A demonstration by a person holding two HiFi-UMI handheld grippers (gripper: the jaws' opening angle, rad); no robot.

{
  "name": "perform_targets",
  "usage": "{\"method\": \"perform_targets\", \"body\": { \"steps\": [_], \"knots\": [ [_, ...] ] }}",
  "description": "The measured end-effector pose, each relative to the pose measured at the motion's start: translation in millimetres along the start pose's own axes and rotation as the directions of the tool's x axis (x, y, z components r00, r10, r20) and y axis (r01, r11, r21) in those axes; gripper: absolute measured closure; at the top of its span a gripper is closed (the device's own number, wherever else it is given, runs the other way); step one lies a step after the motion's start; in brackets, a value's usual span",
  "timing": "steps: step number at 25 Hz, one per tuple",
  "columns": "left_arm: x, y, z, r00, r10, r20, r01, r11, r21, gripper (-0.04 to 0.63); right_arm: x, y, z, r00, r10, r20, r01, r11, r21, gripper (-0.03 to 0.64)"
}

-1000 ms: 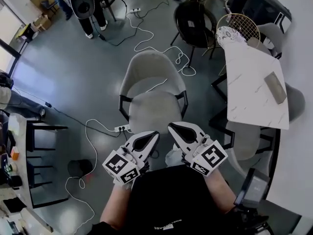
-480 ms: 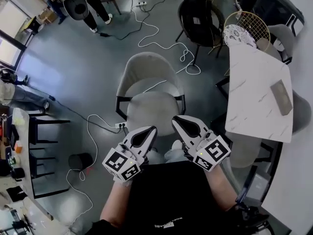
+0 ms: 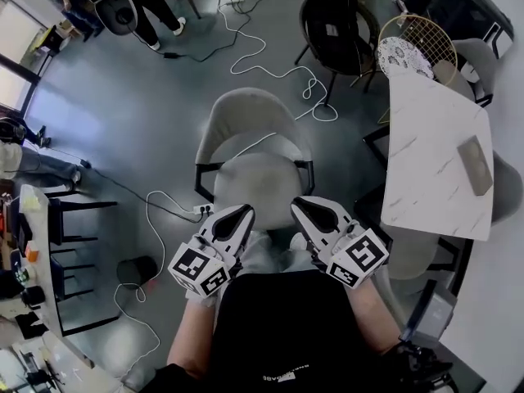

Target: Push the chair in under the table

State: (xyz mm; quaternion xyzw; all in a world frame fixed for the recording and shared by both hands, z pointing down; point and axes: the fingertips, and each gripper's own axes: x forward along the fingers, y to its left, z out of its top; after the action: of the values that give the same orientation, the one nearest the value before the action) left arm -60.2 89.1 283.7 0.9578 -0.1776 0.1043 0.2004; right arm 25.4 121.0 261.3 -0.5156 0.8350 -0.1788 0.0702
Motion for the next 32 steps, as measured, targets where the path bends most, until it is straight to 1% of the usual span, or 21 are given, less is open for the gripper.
{"method": "perform_targets", "body": {
  "steps": [4,7,10,12,17,19,23,25,27,28,30,32],
  "knots": [
    [11,33,5,0.999,-0.019,-0.031,0.02,0.999,0.027,0.588,19,-15,-1,0.999,-0.048,-0.007,0.048,0.999,0.005,0.603],
    [21,59,9,0.997,-0.039,-0.073,0.044,0.997,0.07,0.581,34,-23,-2,0.996,-0.093,-0.017,0.093,0.996,0.014,0.603],
    [33,85,11,0.991,-0.061,-0.12,0.076,0.989,0.125,0.545,43,-27,-2,0.99,-0.139,-0.025,0.139,0.99,0.015,0.603],
    [44,103,13,0.986,-0.079,-0.149,0.102,0.983,0.152,0.532,47,-30,-2,0.984,-0.173,-0.029,0.173,0.985,0.01,0.603],
    [81,144,18,0.974,-0.133,-0.185,0.16,0.977,0.142,0.494,48,-41,-10,0.963,-0.265,-0.048,0.266,0.964,0.017,0.601],
    [98,161,13,0.968,-0.123,-0.219,0.164,0.97,0.178,0.482,47,-46,-15,0.952,-0.3,-0.058,0.302,0.953,0.03,0.601],
    [133,200,-6,0.944,-0.086,-0.318,0.175,0.949,0.264,0.442,46,-60,-23,0.929,-0.362,-0.071,0.367,0.926,0.085,0.601],
    [150,220,-17,0.928,-0.061,-0.369,0.19,0.926,0.326,0.42,47,-64,-26,0.917,-0.39,-0.083,0.397,0.914,0.091,0.601],
    [166,240,-28,0.906,-0.041,-0.422,0.216,0.901,0.376,0.4,49,-66,-31,0.907,-0.411,-0.094,0.419,0.903,0.093,0.6],
    [175,249,-33,0.894,-0.037,-0.447,0.229,0.895,0.383,0.388,49,-66,-33,0.902,-0.42,-0.098,0.429,0.898,0.096,0.6],
    [196,267,-38,0.872,-0.029,-0.488,0.245,0.89,0.385,0.371,48,-70,-35,0.891,-0.44,-0.107,0.45,0.888,0.098,0.601],
    [218,285,-38,0.857,-0.004,-0.515,0.249,0.879,0.407,0.36,46,-73,-38,0.88,-0.46,-0.116,0.471,0.876,0.103,0.601]
  ]
}}
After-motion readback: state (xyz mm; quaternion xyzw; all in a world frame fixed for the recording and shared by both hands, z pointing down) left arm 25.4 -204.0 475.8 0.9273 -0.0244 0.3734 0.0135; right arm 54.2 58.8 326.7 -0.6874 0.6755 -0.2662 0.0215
